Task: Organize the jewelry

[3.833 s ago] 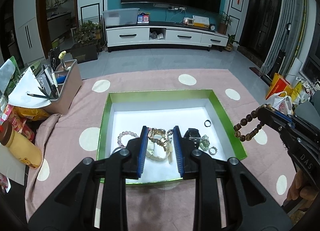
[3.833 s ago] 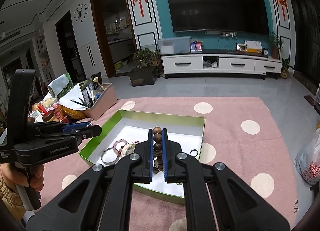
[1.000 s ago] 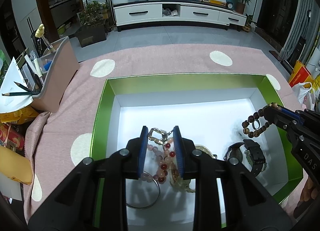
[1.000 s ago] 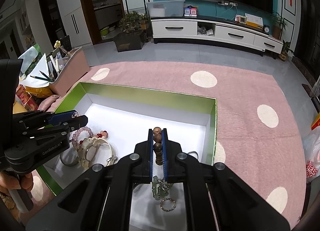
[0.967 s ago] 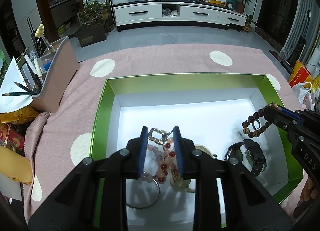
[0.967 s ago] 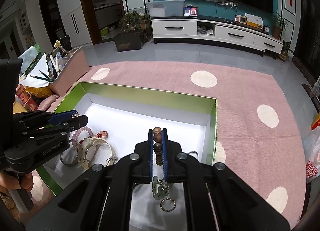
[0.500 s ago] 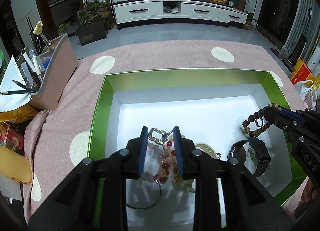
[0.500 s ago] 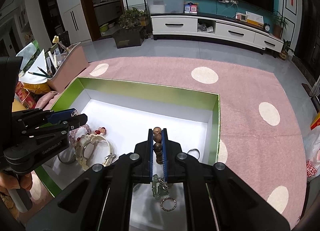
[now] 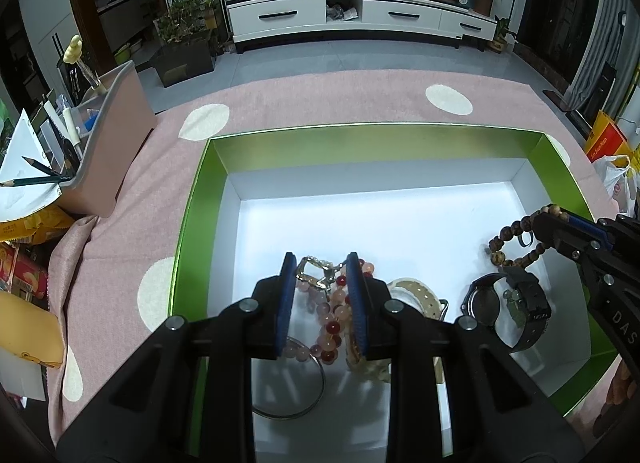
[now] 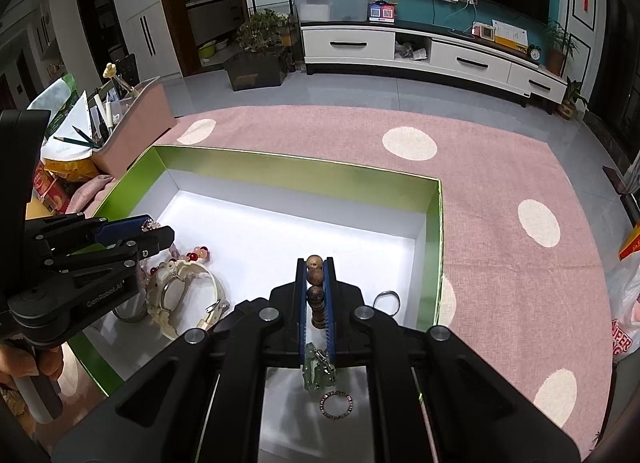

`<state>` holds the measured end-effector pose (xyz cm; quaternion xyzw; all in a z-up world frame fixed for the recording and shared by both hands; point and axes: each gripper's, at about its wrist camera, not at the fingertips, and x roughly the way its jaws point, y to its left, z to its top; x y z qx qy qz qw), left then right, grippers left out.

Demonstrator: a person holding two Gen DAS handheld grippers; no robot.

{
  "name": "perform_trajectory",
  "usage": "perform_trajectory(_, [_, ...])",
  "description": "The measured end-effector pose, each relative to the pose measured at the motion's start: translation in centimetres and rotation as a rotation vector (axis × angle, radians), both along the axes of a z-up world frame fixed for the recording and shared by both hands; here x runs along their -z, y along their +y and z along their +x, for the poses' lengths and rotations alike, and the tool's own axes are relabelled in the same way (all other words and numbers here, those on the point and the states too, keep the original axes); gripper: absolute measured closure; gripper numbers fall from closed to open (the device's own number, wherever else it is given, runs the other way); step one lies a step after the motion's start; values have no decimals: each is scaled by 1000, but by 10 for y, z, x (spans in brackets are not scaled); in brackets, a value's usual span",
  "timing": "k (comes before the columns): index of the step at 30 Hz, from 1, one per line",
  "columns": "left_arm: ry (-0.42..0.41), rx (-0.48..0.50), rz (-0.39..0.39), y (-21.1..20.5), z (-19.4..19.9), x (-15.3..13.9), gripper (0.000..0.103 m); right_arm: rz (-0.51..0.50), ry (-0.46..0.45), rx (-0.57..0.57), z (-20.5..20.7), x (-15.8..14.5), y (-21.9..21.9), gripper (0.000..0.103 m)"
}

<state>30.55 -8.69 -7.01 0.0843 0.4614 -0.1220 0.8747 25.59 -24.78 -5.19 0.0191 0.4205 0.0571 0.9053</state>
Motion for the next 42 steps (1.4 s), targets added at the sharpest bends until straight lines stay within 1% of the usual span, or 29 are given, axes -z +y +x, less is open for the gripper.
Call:
perform_trajectory(24, [1, -3, 8, 0, -4, 1, 77, -25, 8, 14, -2, 1, 2, 95])
perform_trajectory(26, [3, -6, 7, 1, -4, 0, 75, -22, 6, 18, -3, 0, 1, 94])
perform_trajectory(28, [-2, -8, 7, 2, -5, -2, 62, -25, -1, 21, -5, -3, 0, 93])
perform_trajectory(29, [-4, -9, 6, 3, -6, -4, 59, -25, -4, 22, -6, -3, 0, 92])
perform_trajectory(31, [-7, -11, 1, 5, -7, -6, 55, -25, -13, 28, -8, -7, -1, 85])
perform_trajectory(32, [-9, -13, 1, 6, -8, -8, 53, -25, -17, 30, -9, -9, -1, 84])
perform_trajectory(34, [-15, -14, -1, 7, -11, -13, 44, -27, -26, 35, -13, -14, -3, 81])
perform_trajectory(35, [-18, -15, -2, 8, -12, -14, 41, -29, -30, 38, -14, -16, -3, 74])
perform_trajectory(37, [-28, -21, -2, 10, -14, -20, 29, -39, -46, 52, -20, -23, -4, 54])
perform_trajectory(38, [-33, -23, -4, 12, -17, -25, 28, -43, -50, 55, -22, -25, -4, 50])
perform_trajectory(39, [-39, -23, -7, 13, -20, -29, 26, -48, -53, 61, -24, -28, -4, 43])
perform_trajectory(40, [-44, -26, -4, 14, -22, -32, 21, -52, -55, 67, -26, -31, -5, 36])
perform_trajectory(41, [-48, -29, 0, 14, -25, -35, 18, -54, -52, 73, -28, -35, -6, 32])
perform_trajectory(42, [-51, -32, 3, 16, -27, -39, 15, -56, -47, 77, -30, -38, -6, 24])
